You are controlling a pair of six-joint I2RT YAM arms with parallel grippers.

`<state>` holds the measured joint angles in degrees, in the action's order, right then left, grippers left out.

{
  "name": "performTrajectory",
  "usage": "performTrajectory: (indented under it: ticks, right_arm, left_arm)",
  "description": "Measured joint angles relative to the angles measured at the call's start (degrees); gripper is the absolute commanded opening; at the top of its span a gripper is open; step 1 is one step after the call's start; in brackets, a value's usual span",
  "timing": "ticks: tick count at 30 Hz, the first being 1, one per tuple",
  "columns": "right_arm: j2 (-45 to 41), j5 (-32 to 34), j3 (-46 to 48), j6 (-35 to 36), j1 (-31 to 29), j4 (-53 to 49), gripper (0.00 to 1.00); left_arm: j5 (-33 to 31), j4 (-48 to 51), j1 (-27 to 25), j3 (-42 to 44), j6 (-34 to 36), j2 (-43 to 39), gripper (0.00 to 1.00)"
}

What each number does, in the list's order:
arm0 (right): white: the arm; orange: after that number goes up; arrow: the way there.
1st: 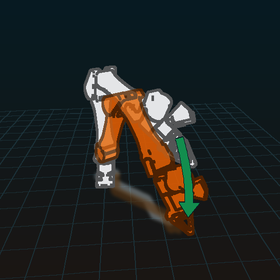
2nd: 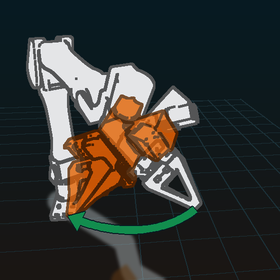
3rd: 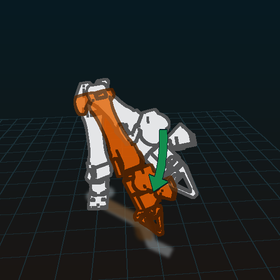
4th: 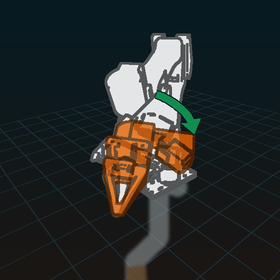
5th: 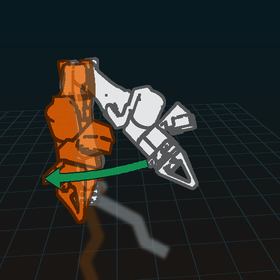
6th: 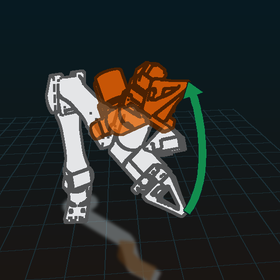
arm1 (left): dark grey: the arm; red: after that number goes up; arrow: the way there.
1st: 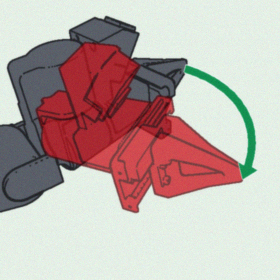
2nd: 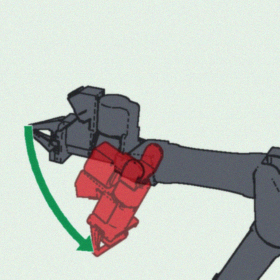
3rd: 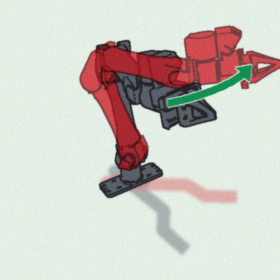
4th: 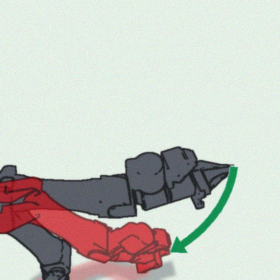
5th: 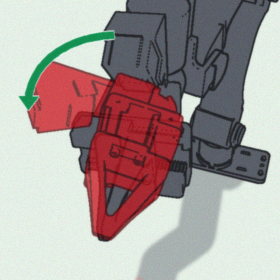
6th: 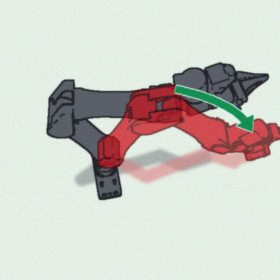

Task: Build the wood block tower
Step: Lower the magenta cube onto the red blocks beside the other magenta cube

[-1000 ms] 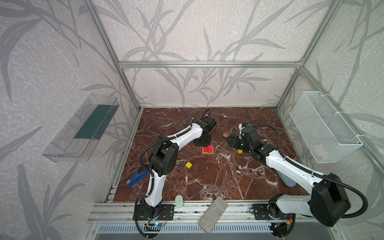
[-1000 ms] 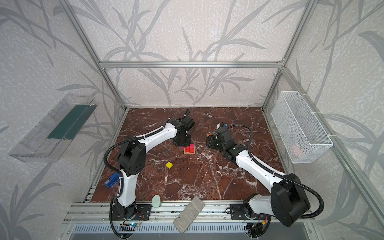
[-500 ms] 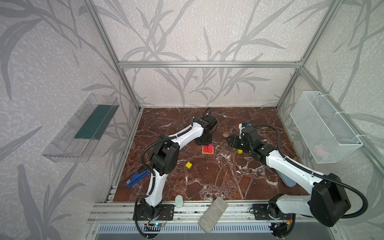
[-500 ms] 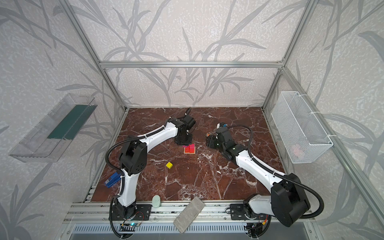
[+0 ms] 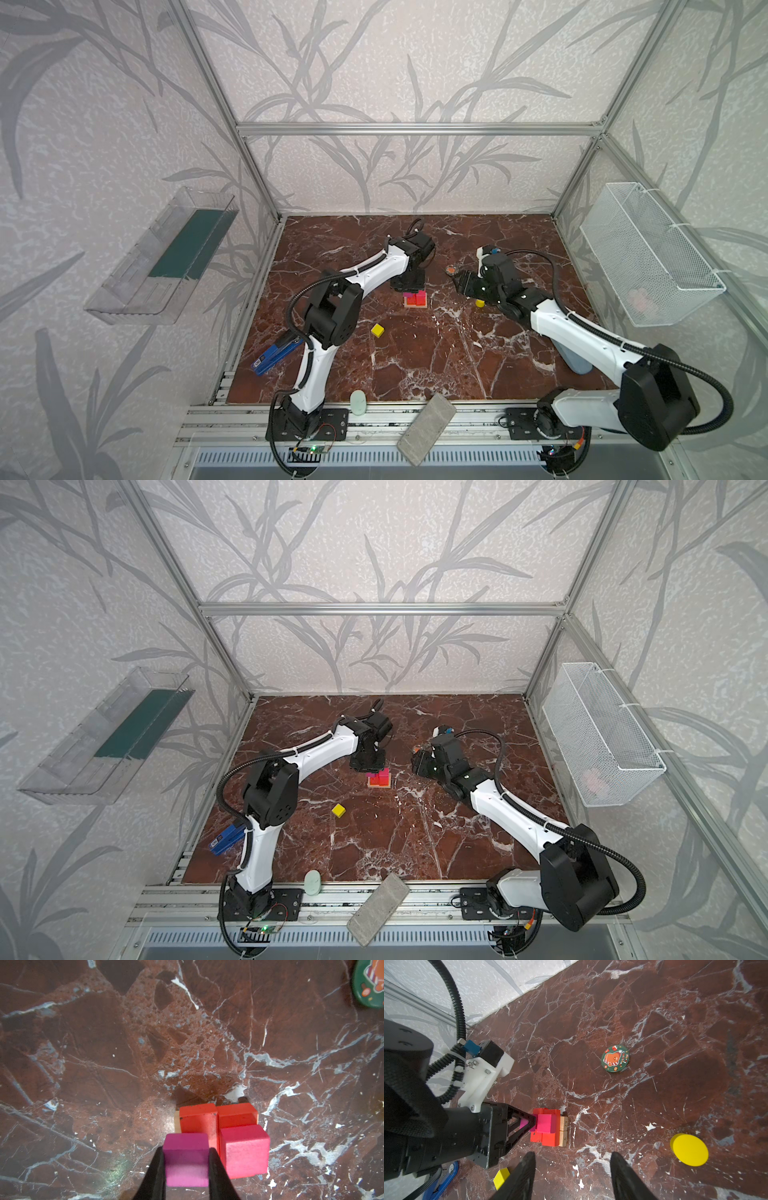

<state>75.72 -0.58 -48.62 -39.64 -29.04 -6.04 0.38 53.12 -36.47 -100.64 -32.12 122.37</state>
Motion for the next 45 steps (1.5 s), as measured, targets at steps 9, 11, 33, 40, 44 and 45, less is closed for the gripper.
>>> performTrajectory:
  ticks: [9, 11, 33, 40, 44, 45]
  right_arm:
    - [0.0, -0.04, 0.0, 0.0, 0.13, 0.22, 0.59]
    - [0.0, -0.07, 0.0, 0.0, 0.17, 0.22, 0.59]
    - [0.0, -0.15, 0.0, 0.0, 0.26, 0.22, 0.59]
    - [0.0, -0.17, 0.0, -0.02, 0.26, 0.22, 0.59]
    - [0.0, -0.17, 0.0, -0.02, 0.26, 0.22, 0.59]
    - [0.0, -0.17, 0.0, -0.02, 0.26, 0.22, 0.58]
  left_arm:
    - [0.15, 0.0, 0.0, -0.57, -0.07, 0.04, 0.2]
    - [0.17, 0.0, 0.0, -0.57, -0.07, 0.09, 0.21]
    - [0.81, 0.02, 0.0, -0.68, -0.5, 0.79, 0.24]
    - [0.94, 0.02, 0.0, -0.7, -0.59, 0.79, 0.26]
    - [1.05, 0.02, 0.0, -0.7, -0.66, 0.79, 0.27]
    - [1.07, 0.0, 0.0, -0.7, -0.66, 0.79, 0.27]
